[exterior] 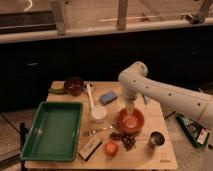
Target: Wipe tray with sponge
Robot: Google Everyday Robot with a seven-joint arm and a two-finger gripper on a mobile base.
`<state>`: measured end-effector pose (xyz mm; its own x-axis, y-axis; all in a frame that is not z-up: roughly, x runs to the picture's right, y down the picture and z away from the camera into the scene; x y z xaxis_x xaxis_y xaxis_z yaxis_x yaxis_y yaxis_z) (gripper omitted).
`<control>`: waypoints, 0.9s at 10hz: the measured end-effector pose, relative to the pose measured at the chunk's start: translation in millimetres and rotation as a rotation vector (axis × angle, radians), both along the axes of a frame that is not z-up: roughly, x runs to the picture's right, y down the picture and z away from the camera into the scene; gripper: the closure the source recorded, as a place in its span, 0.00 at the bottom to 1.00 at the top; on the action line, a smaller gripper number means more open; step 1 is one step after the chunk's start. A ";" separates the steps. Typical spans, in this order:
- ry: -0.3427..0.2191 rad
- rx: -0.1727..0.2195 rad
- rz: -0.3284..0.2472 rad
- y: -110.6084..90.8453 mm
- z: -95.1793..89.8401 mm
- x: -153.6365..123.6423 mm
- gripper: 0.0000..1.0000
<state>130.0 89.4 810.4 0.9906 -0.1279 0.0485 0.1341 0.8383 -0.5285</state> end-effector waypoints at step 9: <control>-0.040 -0.002 -0.040 0.0 26.6 -43.0 0.20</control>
